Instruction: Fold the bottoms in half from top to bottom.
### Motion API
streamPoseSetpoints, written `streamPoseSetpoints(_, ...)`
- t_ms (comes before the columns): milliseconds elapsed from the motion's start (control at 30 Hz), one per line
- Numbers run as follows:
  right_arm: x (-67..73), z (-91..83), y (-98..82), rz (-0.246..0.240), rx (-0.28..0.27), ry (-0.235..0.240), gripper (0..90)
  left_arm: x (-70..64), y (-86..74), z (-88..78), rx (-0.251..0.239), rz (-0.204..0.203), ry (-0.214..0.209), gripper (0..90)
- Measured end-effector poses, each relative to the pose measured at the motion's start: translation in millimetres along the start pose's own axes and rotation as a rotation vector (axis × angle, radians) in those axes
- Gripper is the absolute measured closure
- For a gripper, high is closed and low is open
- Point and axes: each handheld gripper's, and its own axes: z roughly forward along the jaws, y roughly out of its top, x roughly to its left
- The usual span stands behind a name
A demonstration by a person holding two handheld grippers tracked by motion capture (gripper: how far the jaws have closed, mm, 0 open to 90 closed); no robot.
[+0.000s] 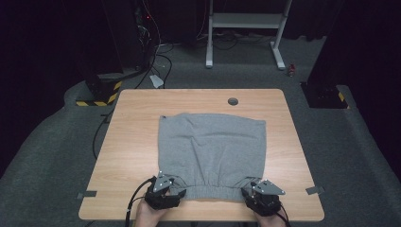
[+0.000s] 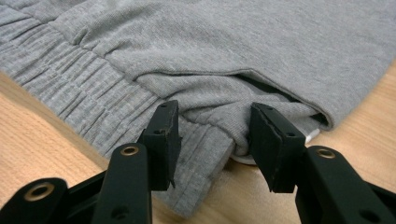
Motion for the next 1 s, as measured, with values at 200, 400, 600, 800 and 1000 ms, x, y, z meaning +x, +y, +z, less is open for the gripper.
streamPoseSetpoints(200, 0.5, -3.1, -0.6, -0.006, 0.015, 0.003, 53.2, -5.2, -3.3, -4.9, 0.009, 0.002, -0.013, 33.0)
streamPoseSetpoints(400, 2.9, -6.7, -0.1, -0.01, 0.043, 0.006, 52.6, -2.4, -5.9, -10.1, 0.017, -0.007, -0.083, 31.9)
streamPoseSetpoints(600, 4.1, -14.5, 8.5, -0.006, 0.028, 0.012, 50.7, 9.7, 2.8, -22.1, -0.017, -0.062, -0.12, 32.1)
streamPoseSetpoints(800, 35.8, -21.8, 39.0, -0.051, -0.091, 0.14, 52.5, 39.2, 21.7, -27.5, -0.016, -0.123, -0.074, 31.5)
streamPoseSetpoints(1000, 69.6, 6.0, 49.7, -0.119, -0.064, 0.24, 52.2, 62.0, 39.5, -30.2, 0.012, -0.138, -0.004, 31.6)
